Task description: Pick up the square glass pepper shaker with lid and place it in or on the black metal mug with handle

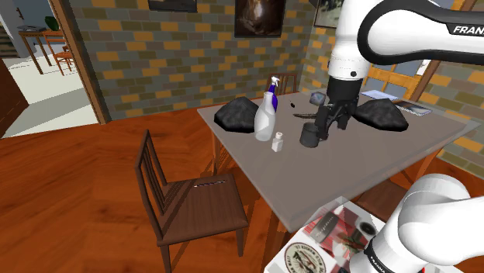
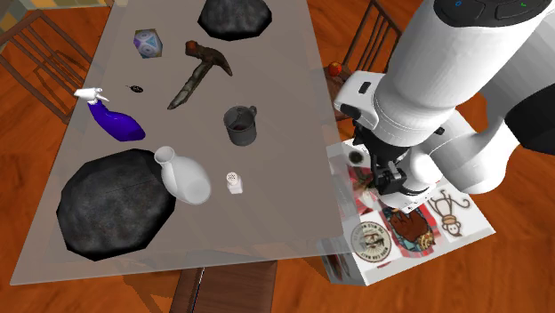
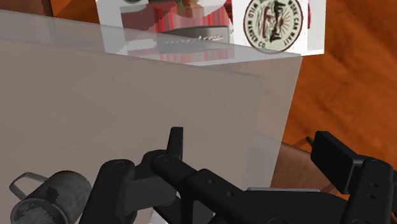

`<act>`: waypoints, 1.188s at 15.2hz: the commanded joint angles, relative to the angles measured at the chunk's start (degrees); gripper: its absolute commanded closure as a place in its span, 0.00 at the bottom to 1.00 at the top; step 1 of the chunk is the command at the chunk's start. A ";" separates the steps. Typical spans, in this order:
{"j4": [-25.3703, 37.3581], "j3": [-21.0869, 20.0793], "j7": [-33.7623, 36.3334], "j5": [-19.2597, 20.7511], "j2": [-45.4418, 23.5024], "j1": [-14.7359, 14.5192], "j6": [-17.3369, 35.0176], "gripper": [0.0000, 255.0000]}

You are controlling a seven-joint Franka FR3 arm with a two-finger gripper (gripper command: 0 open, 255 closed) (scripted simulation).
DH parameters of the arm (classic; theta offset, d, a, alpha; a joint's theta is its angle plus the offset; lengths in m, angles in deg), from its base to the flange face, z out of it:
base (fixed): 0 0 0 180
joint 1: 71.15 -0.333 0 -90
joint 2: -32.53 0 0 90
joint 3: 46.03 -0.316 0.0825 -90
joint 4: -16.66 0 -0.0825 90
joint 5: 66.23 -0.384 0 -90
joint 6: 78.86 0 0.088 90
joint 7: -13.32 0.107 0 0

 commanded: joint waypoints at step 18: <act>-6.34 8.91 -6.21 3.77 -23.19 3.64 40.77 0.00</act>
